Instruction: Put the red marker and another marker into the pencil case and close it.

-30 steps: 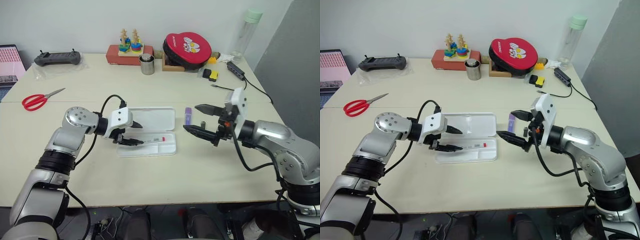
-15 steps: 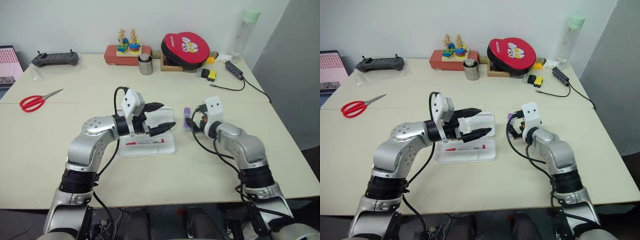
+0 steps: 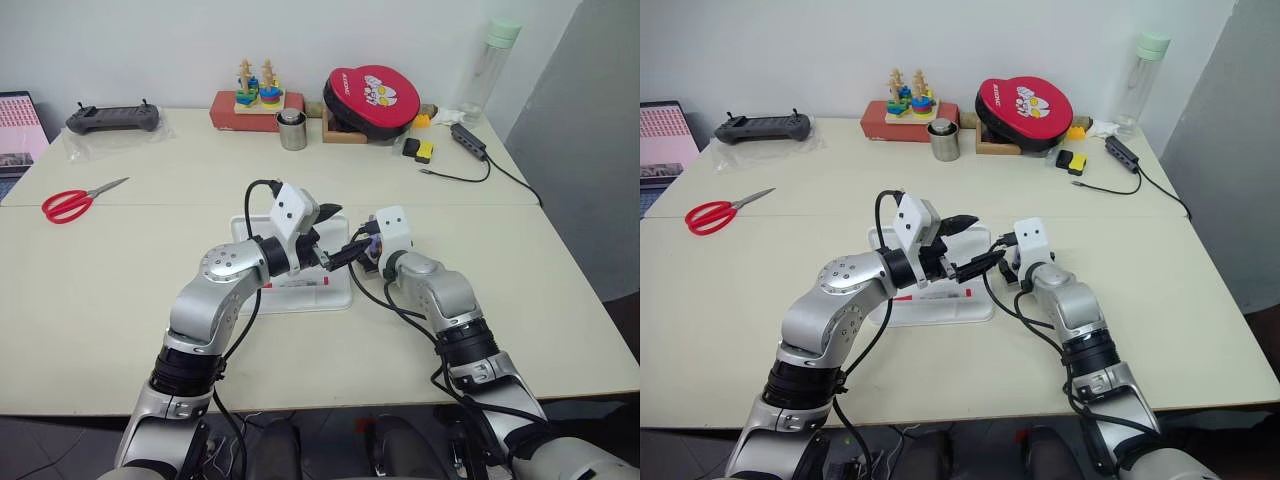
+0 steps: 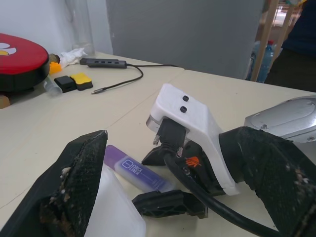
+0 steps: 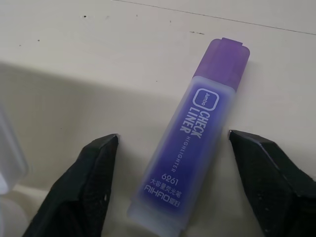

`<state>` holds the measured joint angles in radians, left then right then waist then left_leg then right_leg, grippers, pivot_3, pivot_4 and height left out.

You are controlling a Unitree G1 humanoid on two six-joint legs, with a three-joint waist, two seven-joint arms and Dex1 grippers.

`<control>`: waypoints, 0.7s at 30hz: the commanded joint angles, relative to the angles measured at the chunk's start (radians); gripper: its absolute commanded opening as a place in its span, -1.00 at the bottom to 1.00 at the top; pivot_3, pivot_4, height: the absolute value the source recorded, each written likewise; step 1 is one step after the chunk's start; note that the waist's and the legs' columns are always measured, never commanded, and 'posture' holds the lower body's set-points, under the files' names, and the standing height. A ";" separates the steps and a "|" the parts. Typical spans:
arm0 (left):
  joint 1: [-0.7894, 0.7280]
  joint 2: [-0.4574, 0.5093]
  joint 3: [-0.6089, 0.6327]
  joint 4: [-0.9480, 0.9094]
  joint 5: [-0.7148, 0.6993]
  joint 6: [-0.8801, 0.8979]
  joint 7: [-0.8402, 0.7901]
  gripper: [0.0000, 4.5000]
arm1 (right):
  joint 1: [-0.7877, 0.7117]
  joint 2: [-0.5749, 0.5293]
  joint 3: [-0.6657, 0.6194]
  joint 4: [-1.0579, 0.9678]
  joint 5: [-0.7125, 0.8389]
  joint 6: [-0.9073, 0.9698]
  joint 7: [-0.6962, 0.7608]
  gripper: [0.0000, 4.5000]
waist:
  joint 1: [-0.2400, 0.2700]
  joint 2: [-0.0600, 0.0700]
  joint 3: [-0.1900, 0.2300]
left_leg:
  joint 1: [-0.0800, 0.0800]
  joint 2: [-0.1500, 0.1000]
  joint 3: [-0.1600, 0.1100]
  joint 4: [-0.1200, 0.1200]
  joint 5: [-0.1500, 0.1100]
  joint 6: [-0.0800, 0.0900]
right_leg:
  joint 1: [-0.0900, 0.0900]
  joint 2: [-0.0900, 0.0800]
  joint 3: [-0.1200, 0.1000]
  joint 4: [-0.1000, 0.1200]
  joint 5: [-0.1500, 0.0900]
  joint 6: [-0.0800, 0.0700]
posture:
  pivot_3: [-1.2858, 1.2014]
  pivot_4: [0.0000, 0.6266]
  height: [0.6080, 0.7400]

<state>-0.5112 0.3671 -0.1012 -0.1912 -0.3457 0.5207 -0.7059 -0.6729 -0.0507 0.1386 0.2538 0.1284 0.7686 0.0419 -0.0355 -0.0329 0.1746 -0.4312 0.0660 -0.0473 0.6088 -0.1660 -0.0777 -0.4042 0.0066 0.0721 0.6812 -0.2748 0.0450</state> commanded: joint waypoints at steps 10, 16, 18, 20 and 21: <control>-0.037 -0.024 0.003 -0.006 0.011 -0.013 0.051 1.00 | -0.015 0.020 -0.106 0.028 -0.018 -0.009 -0.055 -0.52 | 0.004 0.000 0.000 | 0.000 0.000 0.000 0.000 0.000 0.000 | 0.000 0.000 0.000 0.000 0.000 0.001 | 0.03 -0.52 1.00; -0.039 -0.006 0.068 -0.040 -0.035 0.015 0.056 1.00 | -0.058 -0.002 -0.179 -0.039 0.017 -0.146 -0.018 -0.52 | 0.002 0.000 0.000 | -0.001 0.000 0.000 0.000 0.000 0.000 | 0.000 0.000 0.000 -0.001 0.000 0.001 | 0.03 -0.52 1.00; -0.027 0.037 0.113 -0.079 -0.062 0.032 0.041 1.00 | -0.080 -0.027 -0.185 -0.087 0.052 -0.183 0.065 -0.52 | 0.000 0.001 0.000 | -0.001 0.000 0.000 0.000 0.000 0.000 | -0.001 0.000 0.000 -0.001 0.000 0.001 | 0.03 -0.52 1.00; -0.003 0.103 0.181 -0.120 -0.106 0.072 0.020 1.00 | -0.101 -0.069 -0.174 -0.161 0.112 -0.192 0.199 -0.52 | -0.011 0.001 0.002 | -0.001 0.000 0.000 -0.001 0.000 0.000 | -0.001 0.000 0.000 -0.001 0.000 0.000 | 0.03 -0.52 1.00; 0.016 0.141 0.212 -0.138 -0.132 0.089 -0.002 1.00 | -0.107 -0.094 -0.160 -0.195 0.136 -0.196 0.268 -0.52 | -0.019 0.002 0.002 | -0.001 0.000 0.000 -0.002 0.000 0.000 | -0.002 0.000 0.000 -0.001 0.000 0.000 | 0.03 -0.52 1.00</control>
<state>-0.5147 0.4573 0.0277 -0.2563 -0.4208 0.5839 -0.6743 -0.7377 -0.1139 -0.0279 0.1756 0.2041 0.6119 0.1800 -0.0541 -0.0313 0.1764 -0.4322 0.0659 -0.0472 0.6062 -0.1659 -0.0774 -0.4058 0.0066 0.0722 0.6800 -0.2756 0.0448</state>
